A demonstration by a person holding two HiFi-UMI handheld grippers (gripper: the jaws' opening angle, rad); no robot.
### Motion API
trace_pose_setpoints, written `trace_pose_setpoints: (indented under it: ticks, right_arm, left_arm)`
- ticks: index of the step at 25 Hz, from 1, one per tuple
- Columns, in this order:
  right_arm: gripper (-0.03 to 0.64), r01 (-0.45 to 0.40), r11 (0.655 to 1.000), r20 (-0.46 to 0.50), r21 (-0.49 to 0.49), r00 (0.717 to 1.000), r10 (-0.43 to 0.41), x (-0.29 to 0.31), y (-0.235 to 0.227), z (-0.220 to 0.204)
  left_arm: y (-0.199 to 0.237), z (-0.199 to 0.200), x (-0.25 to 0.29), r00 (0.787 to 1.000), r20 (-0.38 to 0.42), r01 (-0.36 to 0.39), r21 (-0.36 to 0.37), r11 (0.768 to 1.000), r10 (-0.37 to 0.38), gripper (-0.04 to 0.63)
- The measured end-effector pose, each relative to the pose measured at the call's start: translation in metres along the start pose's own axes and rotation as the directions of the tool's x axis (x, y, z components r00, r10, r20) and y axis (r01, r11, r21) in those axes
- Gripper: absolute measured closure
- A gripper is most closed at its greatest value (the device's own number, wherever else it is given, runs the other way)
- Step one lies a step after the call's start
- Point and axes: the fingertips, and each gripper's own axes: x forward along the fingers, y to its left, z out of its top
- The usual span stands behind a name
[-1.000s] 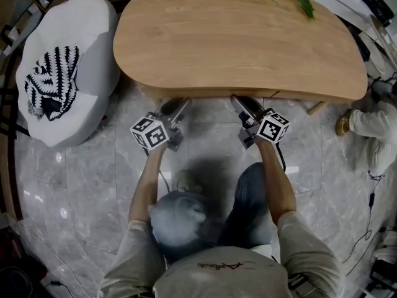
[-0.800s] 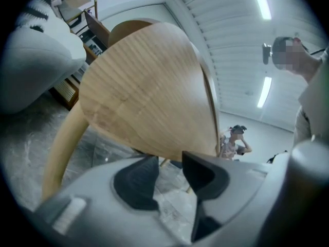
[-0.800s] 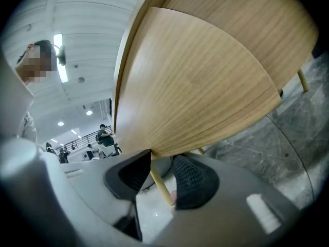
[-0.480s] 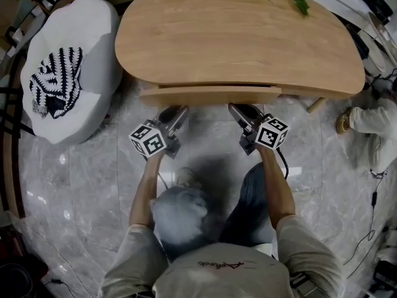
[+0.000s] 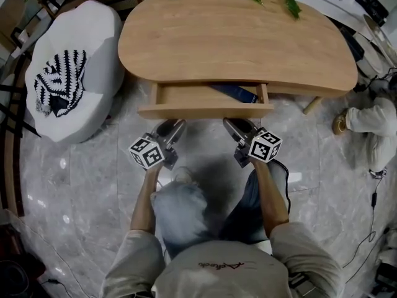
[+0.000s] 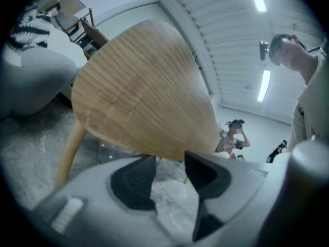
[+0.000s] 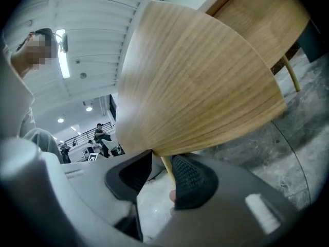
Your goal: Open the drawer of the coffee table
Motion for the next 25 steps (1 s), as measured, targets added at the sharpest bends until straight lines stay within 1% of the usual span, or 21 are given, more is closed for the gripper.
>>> trace_pose_setpoints:
  ticks: [9, 14, 17, 19, 21, 22, 23, 24, 25]
  right_arm:
    - [0.49, 0.015, 1.0, -0.016, 0.014, 1.0, -0.014, -0.021, 0.019, -0.016]
    - [0.489, 0.026, 1.0, -0.028, 0.008, 0.999, -0.025, -0.024, 0.023, -0.019]
    - [0.494, 0.035, 0.999, -0.036, 0.003, 0.999, -0.035, -0.024, 0.023, -0.021]
    - [0.494, 0.061, 0.998, -0.051, 0.002, 0.997, -0.061, -0.026, 0.021, -0.023]
    - [0.53, 0.109, 0.994, -0.078, -0.005, 0.991, -0.109, -0.03, 0.017, -0.03]
    - [0.567, 0.13, 0.991, -0.092, -0.014, 0.987, -0.131, -0.031, 0.015, -0.034]
    - [0.573, 0.142, 0.99, -0.101, -0.028, 0.984, -0.144, -0.033, 0.014, -0.037]
    - [0.605, 0.146, 0.988, -0.105, -0.04, 0.983, -0.15, -0.034, 0.014, -0.038]
    - [0.609, 0.148, 0.988, -0.104, -0.047, 0.983, -0.153, -0.035, 0.014, -0.037]
  left_arm:
    - [-0.022, -0.014, -0.019, 1.0, -0.004, -0.014, -0.013, 1.0, 0.013, 0.422]
    - [-0.024, -0.017, -0.024, 1.0, -0.016, -0.027, -0.011, 1.0, 0.027, 0.423]
    - [-0.022, -0.018, -0.024, 0.999, -0.02, -0.045, -0.005, 0.999, 0.044, 0.437]
    - [-0.021, -0.021, -0.024, 0.997, -0.035, -0.065, -0.001, 0.998, 0.065, 0.445]
    - [-0.019, -0.028, -0.026, 0.993, -0.069, -0.098, 0.019, 0.995, 0.099, 0.443]
    - [-0.017, -0.032, -0.028, 0.989, -0.084, -0.118, 0.036, 0.992, 0.12, 0.444]
    - [-0.015, -0.035, -0.03, 0.986, -0.092, -0.136, 0.05, 0.989, 0.141, 0.465]
    - [-0.013, -0.036, -0.03, 0.983, -0.091, -0.152, 0.056, 0.987, 0.156, 0.515]
    - [-0.012, -0.036, -0.03, 0.982, -0.091, -0.161, 0.057, 0.985, 0.166, 0.531]
